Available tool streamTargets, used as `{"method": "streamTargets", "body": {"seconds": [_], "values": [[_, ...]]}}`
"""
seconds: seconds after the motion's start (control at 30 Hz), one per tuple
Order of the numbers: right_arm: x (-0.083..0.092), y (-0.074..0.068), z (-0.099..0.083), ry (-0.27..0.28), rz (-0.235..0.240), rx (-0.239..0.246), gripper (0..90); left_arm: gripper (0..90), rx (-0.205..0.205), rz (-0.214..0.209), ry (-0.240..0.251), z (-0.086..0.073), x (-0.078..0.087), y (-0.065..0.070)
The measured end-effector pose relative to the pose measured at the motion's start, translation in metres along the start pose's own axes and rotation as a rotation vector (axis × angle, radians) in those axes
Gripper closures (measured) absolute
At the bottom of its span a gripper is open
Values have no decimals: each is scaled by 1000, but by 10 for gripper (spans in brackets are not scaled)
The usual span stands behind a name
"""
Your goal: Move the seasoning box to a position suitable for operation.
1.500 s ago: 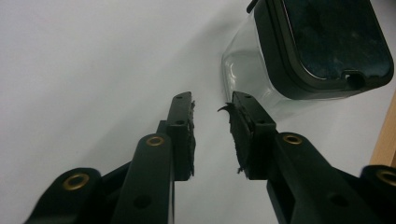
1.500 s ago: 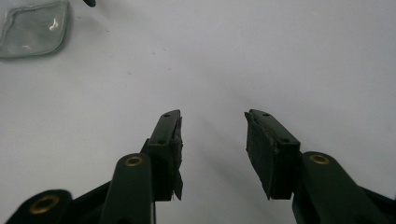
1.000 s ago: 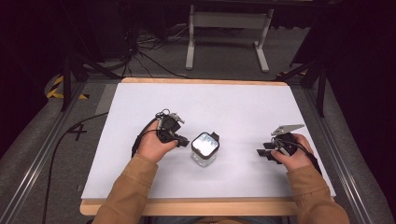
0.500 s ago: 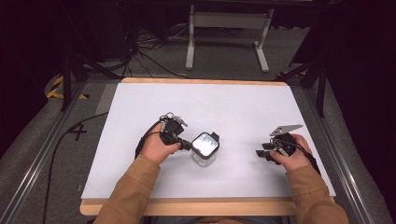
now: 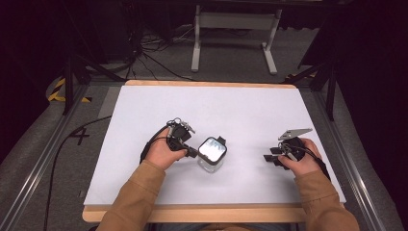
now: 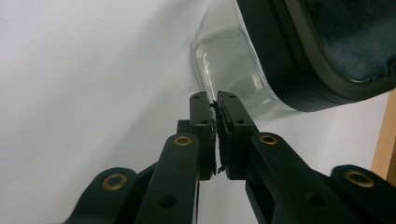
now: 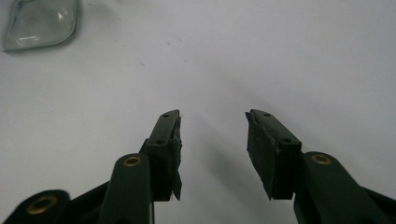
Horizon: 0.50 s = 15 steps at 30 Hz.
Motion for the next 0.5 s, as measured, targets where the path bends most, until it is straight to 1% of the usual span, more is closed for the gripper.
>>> {"method": "streamTargets", "body": {"seconds": [0.1,0.23,0.27,0.37,0.43,0.5], "values": [[0,0,0,0,0,1,554,849,-10,-9,1,2,-3,4],[0,0,0,-2,-2,2,555,842,-35,-34,-29,4,-4,10],[0,0,0,-2,-2,2,555,843,-32,-35,-34,4,-4,12],[-1,0,0,-2,-2,7,555,846,-45,-41,-32,6,-5,14],[-1,-1,0,-3,1,11,556,846,-60,-58,-44,7,-6,18],[0,-1,0,-6,0,10,557,846,-58,-56,-42,8,-7,20]]}}
Point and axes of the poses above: each handheld gripper's, and its own axes: x roughly backward along the jaws, z roughly out of its top, y roughly to its right, the point moved 6 cm from there along -x, roughly forward along the jaws, and after that the axes turned 13 degrees about -x, right-handed, at the moved point
